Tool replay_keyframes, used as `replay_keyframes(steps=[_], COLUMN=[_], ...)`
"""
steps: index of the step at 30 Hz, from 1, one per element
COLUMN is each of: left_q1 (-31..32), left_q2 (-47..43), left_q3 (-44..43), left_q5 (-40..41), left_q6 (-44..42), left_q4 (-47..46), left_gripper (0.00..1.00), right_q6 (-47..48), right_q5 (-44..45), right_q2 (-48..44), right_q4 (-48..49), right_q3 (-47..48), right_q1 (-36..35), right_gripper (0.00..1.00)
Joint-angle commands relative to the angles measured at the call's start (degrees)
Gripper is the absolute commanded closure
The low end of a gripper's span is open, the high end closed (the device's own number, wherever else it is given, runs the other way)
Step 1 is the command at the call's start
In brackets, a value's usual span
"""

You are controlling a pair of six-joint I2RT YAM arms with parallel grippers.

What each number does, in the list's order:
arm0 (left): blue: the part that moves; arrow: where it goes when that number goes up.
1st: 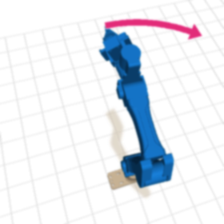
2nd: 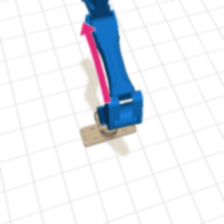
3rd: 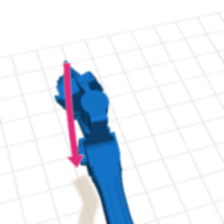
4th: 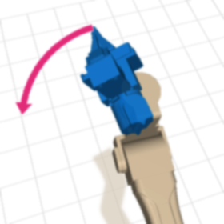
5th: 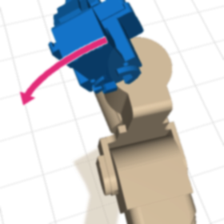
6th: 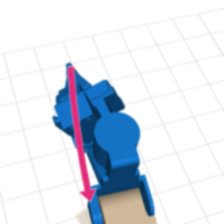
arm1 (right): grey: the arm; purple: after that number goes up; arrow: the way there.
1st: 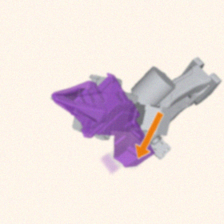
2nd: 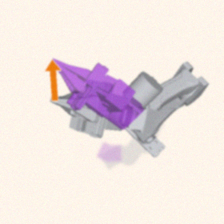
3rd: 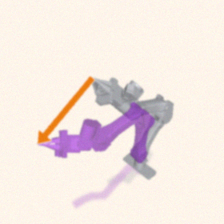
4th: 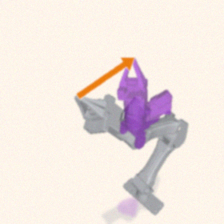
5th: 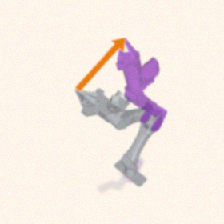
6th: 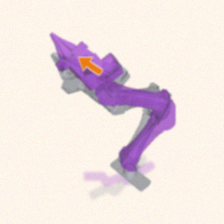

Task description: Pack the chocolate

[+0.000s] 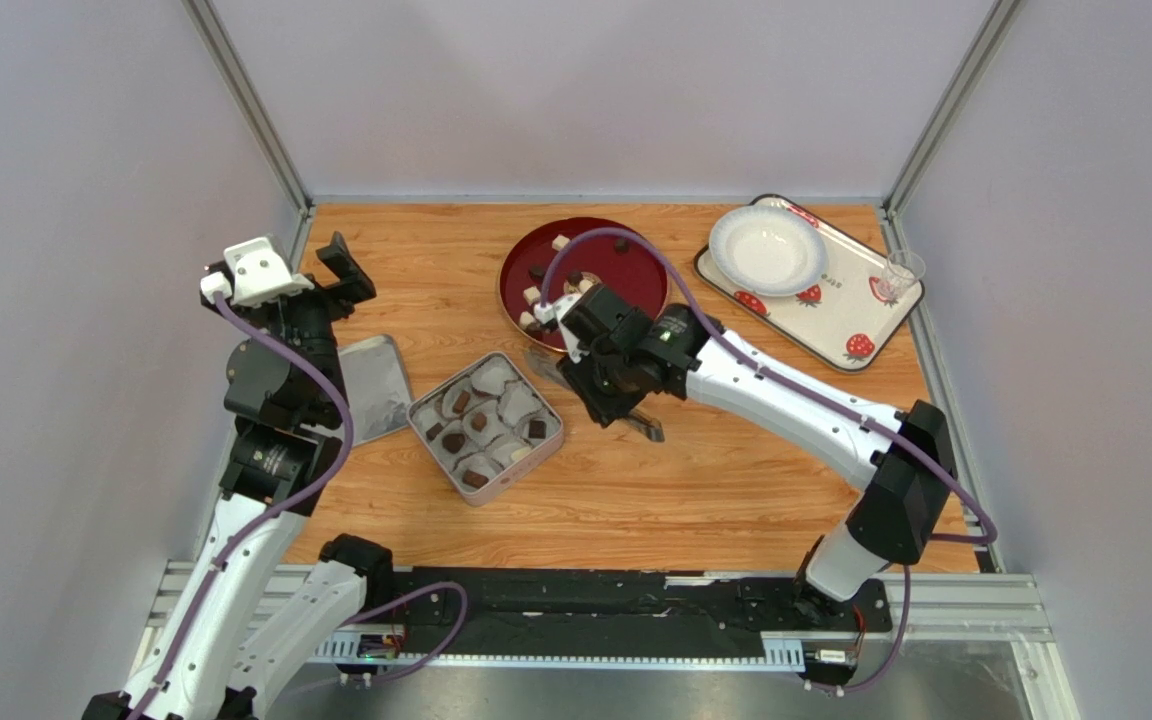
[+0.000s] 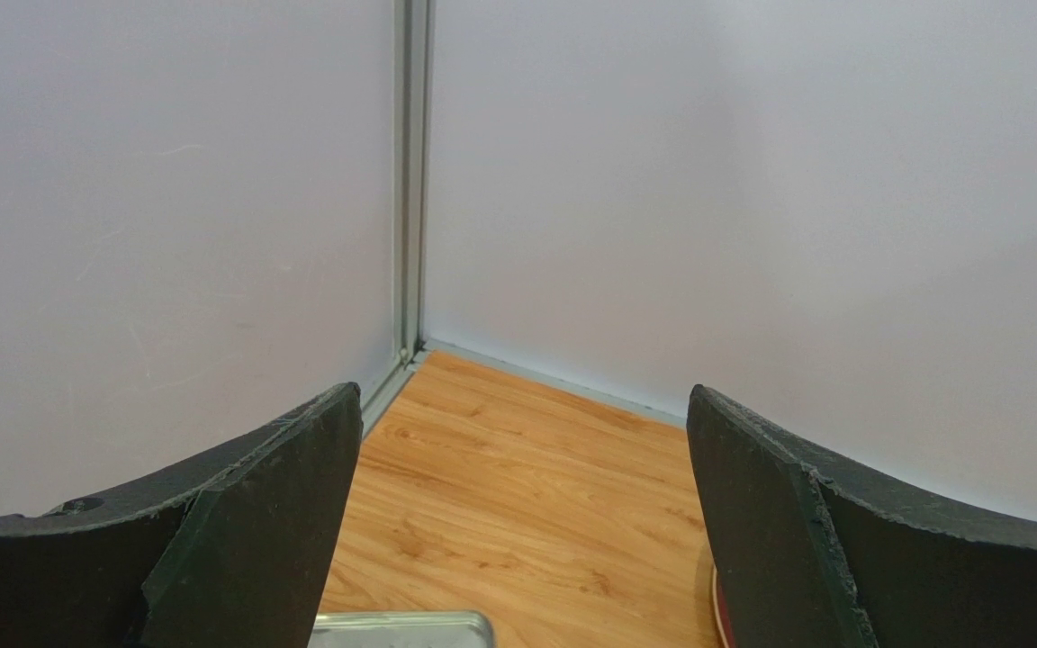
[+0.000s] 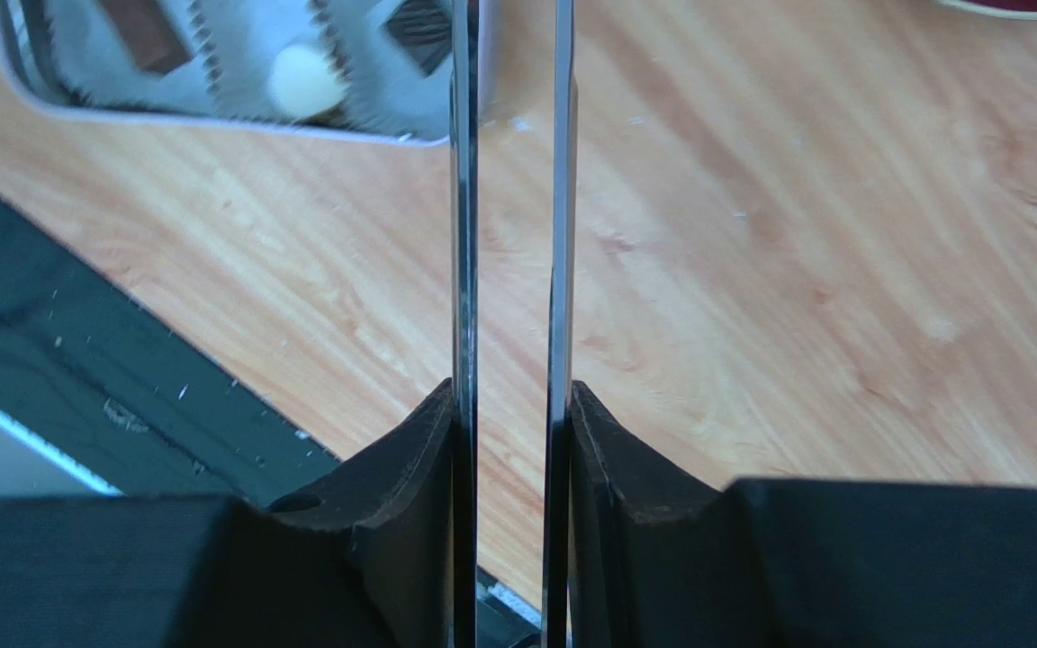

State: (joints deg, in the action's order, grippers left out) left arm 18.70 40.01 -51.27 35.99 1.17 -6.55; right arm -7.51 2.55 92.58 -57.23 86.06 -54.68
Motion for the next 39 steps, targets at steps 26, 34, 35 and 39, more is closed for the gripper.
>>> replay_keyframes(steps=[26, 34, 35, 39], left_q1=[-0.2, -0.2, -0.2, -0.2], left_q2=[-0.5, -0.5, -0.6, -0.7], left_q3=[0.1, 0.0, 0.0, 0.0], left_q5=[-0.3, -0.6, -0.5, -0.3], left_q6=[-0.3, -0.4, -0.5, -0.4], left_q4=[-1.6, -1.5, -1.5, -1.5], left_gripper=[0.02, 0.02, 0.02, 0.02], right_q6=[13.1, 13.2, 13.2, 13.1], right_q5=[-4.0, -3.7, -3.6, -3.7], right_q2=[18.6, 23.0, 23.6, 24.9], right_q4=[12.8, 13.2, 13.1, 13.1], right_q3=[16.1, 18.0, 18.1, 18.5], right_q1=[23.9, 24.3, 24.4, 24.5], right_gripper=[0.64, 0.60, 0.60, 0.57])
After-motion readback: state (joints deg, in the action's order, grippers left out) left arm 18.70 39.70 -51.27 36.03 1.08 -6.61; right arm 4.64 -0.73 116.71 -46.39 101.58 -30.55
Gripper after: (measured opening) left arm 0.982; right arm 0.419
